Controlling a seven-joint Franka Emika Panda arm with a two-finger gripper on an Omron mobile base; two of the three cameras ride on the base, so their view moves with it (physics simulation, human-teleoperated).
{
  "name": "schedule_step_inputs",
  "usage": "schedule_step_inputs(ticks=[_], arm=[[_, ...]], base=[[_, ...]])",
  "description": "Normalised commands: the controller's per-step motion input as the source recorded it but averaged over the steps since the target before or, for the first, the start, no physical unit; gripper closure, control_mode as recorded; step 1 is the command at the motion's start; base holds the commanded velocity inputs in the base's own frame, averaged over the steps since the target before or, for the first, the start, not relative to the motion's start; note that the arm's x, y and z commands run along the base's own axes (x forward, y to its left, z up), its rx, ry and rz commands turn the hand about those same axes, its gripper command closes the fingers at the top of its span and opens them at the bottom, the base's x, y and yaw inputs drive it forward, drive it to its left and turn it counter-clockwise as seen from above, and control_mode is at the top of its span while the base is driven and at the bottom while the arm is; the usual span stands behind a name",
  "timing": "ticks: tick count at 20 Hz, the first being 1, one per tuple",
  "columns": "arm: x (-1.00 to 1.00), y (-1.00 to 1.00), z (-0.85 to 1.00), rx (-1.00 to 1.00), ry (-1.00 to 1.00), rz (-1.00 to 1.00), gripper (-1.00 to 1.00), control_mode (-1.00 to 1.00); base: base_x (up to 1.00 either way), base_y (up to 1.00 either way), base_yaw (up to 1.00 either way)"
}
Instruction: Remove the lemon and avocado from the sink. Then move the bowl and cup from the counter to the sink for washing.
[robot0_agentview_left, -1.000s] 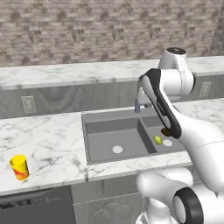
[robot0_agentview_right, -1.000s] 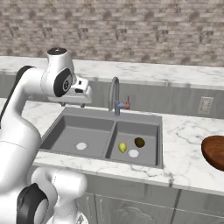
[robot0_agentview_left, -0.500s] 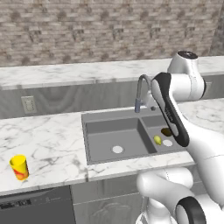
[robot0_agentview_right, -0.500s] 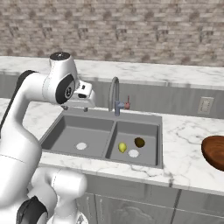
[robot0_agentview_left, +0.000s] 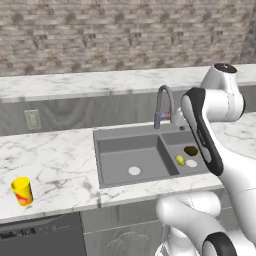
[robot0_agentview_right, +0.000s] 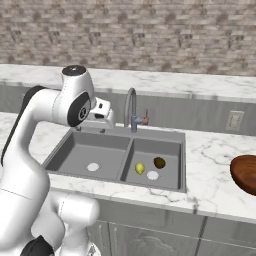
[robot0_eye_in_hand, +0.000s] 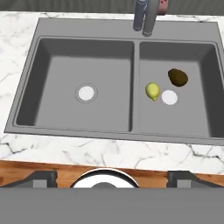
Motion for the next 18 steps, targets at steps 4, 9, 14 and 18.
schedule_step_inputs(ticks=[4,9,14,18], arm=[[-0.17,-0.19,-0.08,0.0,0.0,0.0,-1.0,-1.0],[-0.15,-0.18,-0.09,0.0,0.0,0.0,-1.0,-1.0],[-0.13,-0.18,-0.1,0.0,0.0,0.0,-1.0,-1.0],[-0.04,-0.19,-0.11,0.0,0.04,0.0,-1.0,-1.0]], base=[[0.0,0.0,0.0],[0.0,0.0,0.0],[0.0,0.0,0.0],[0.0,0.0,0.0]])
